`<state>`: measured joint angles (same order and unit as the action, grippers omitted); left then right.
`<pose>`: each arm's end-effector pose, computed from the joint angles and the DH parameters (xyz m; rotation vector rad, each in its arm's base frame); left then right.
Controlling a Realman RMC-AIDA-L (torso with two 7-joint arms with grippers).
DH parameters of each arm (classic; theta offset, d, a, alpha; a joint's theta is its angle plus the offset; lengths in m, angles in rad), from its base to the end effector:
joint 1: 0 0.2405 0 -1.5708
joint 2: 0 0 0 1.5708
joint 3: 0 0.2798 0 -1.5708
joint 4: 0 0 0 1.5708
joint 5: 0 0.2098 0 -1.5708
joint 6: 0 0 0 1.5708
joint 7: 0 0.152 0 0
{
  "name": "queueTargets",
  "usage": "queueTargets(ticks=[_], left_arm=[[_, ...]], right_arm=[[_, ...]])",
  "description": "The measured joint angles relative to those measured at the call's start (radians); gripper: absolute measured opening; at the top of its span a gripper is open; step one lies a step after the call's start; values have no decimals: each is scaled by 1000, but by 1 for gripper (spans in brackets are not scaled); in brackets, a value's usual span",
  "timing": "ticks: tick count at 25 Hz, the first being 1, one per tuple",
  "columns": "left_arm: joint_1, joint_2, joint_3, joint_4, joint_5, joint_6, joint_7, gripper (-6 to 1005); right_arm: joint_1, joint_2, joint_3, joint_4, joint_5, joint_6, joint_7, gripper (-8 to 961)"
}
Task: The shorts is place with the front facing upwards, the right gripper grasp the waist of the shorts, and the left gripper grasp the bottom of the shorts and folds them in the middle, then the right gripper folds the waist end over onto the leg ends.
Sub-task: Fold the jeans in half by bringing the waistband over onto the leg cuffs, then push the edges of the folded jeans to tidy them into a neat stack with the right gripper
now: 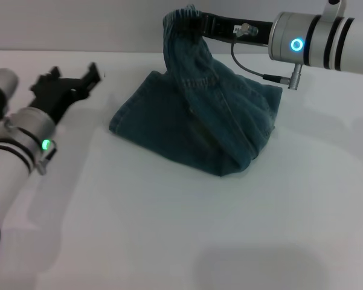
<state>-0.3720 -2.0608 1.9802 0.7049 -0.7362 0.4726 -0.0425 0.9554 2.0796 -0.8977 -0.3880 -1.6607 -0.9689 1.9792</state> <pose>-0.2973 0.3945 -0.0539 -1.6515 -0.9126 -0.6545 0.1433 0.4750 -0.0612 -2.3486 1.3087 0.9206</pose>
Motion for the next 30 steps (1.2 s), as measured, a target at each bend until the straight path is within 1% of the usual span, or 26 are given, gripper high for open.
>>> queueTargets(ticks=[4,7,13,16,19,22,25,27,30], left_arm=[[9,2,-39,-26,0,50,5,861],[14,2,-46,-32,0,70,6,861],[7,2,-50,-47,0,85,7,860],[2,2,-56,-50,0,85,8,860],[1,2,-59,-52,0,85,8,860],[1,2,-59,-55,0,85,8,860],[1,2,-54,-57,0,82,8,860],[1,2,-52,-59,0,81,9,860],[-2,2,-52,-65,0,79,9,860]], right_arm=[[12,0,-2,23,1,15,-29,123],[24,3,-6,35,2,21,-55,143],[42,7,-52,60,2,34,-77,183],[40,8,-54,72,2,57,-80,203],[22,8,-48,73,17,74,-117,223],[-5,8,-52,75,88,77,-207,434],[-34,9,-52,79,167,74,-354,575],[-51,11,-52,88,219,73,-491,669],[-79,11,-52,124,373,76,-788,734]])
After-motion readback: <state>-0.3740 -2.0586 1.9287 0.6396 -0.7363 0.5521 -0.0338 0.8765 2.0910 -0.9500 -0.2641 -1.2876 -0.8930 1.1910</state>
